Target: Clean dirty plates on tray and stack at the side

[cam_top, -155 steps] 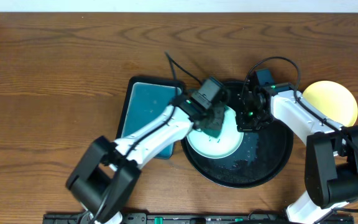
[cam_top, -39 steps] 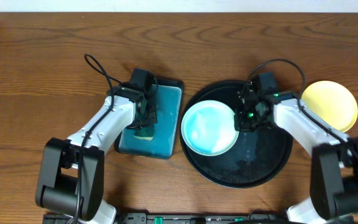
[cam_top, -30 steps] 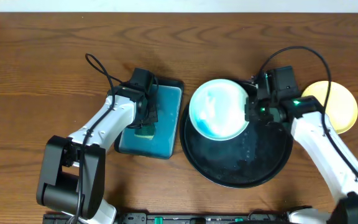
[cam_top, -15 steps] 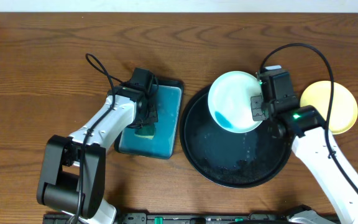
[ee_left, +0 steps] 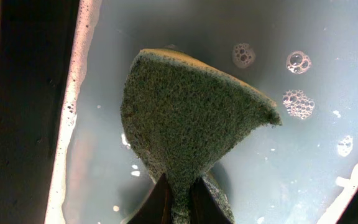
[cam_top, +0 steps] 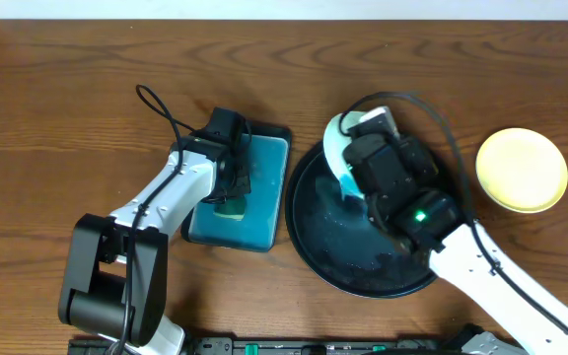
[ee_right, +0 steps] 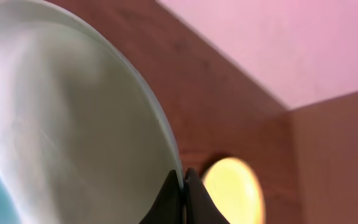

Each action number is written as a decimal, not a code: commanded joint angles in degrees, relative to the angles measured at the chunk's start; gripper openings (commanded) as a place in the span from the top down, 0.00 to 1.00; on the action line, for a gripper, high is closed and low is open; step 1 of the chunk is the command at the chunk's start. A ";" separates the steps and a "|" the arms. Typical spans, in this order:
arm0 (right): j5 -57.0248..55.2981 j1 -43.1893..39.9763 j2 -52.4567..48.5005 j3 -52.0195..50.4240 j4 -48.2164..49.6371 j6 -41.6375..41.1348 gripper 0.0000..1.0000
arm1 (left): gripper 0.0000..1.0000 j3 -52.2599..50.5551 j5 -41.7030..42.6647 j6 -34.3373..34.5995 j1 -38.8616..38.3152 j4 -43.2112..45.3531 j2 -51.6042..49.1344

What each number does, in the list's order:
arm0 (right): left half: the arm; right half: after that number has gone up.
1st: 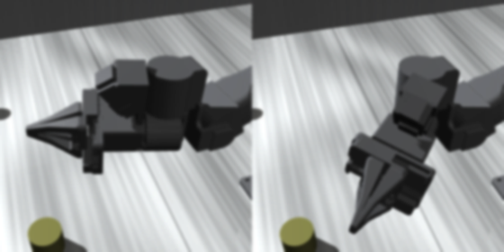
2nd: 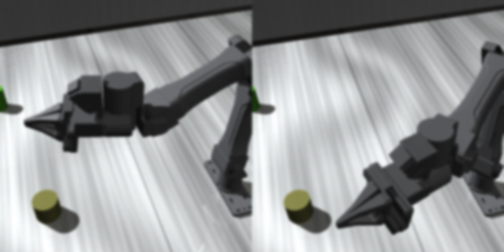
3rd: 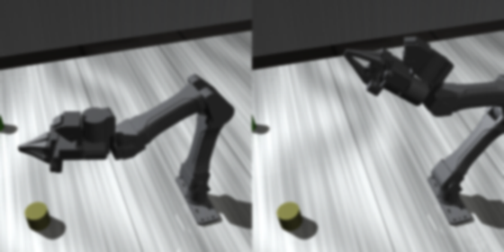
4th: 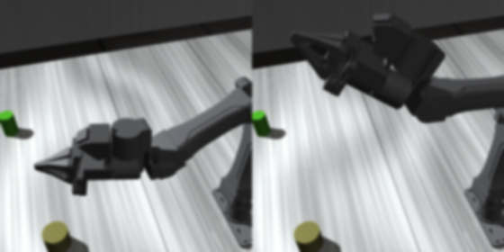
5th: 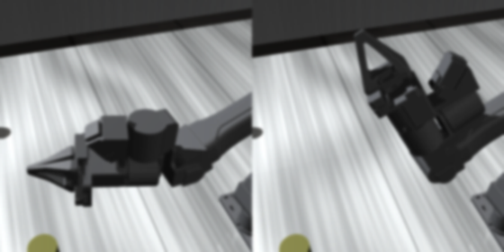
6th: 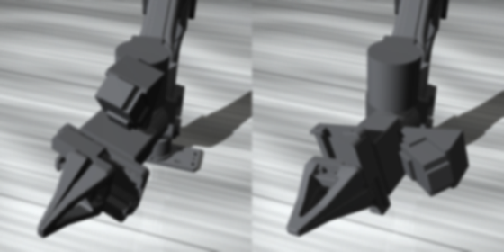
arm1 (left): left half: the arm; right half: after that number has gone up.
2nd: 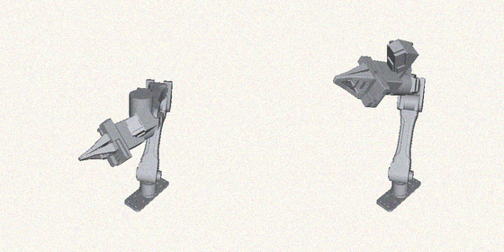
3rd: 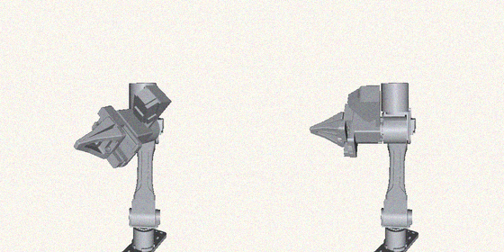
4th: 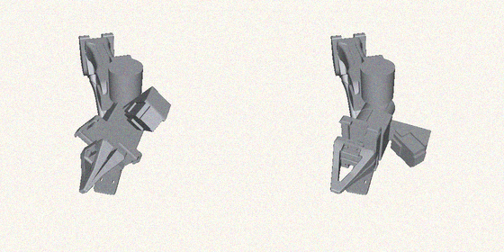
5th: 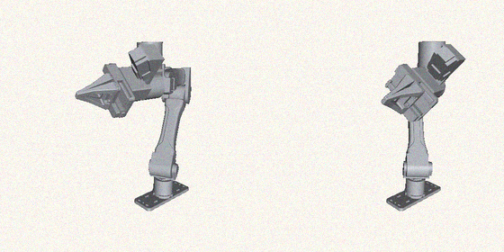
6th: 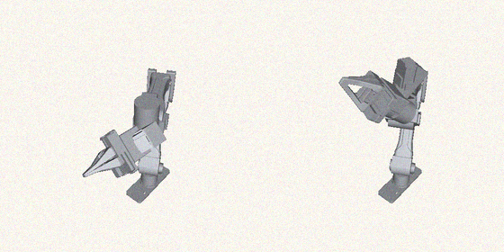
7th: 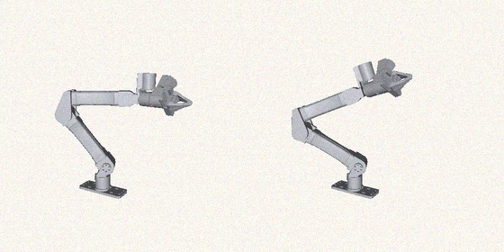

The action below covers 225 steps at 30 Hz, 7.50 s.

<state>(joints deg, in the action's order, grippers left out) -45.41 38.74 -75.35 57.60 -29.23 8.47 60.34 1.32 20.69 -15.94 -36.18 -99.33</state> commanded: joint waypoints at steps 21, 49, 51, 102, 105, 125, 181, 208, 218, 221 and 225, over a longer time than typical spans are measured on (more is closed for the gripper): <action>-18.25 9.35 0.87 1.09 8.28 16.13 0.99 | 0.92 -0.28 -0.28 -1.01 0.17 -0.15 -0.76; 8.46 -20.46 -0.02 1.05 -3.15 -24.28 0.99 | 0.92 -0.28 -0.46 -3.13 0.17 -0.39 -0.79; 15.67 -26.99 -0.74 1.05 -4.72 -29.11 0.99 | 0.92 -0.28 -0.46 -3.13 0.17 -0.39 -0.79; 69.66 -63.41 -18.05 1.05 -5.35 -23.04 0.69 | 0.85 -0.46 -0.48 -3.06 0.20 -1.05 -0.76; 69.55 -60.04 -18.05 1.05 -6.69 -21.38 0.69 | 0.91 -0.44 -0.52 -2.82 0.46 -0.90 -0.76; 61.70 -47.91 -18.05 1.05 -8.22 -21.05 0.75 | 0.87 -0.44 14.45 -8.22 4.31 0.76 -0.76; 60.22 -47.84 -18.05 1.05 -9.44 -21.27 0.79 | 0.92 3.98 0.94 -7.13 13.40 9.73 -4.90; 55.71 -47.50 -18.08 -0.09 -25.38 -18.73 0.59 | 0.83 2.89 10.12 -7.34 2.67 -5.09 8.72; 53.00 -47.25 -18.10 -6.67 -22.29 -22.23 0.48 | 0.83 2.89 9.35 -7.32 2.47 -7.52 8.72; 55.15 -47.25 -18.10 -8.68 -19.71 -23.23 0.55 | 0.83 2.89 9.35 -7.34 2.47 -7.52 8.72; 59.54 -47.25 -18.10 -8.79 -17.66 -23.23 0.59 | 0.83 2.89 9.35 -7.32 2.47 -7.52 8.72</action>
<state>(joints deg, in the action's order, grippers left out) 10.44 -8.64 -93.08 49.12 -48.25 -13.78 63.61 11.62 13.47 -13.34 -43.48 -90.32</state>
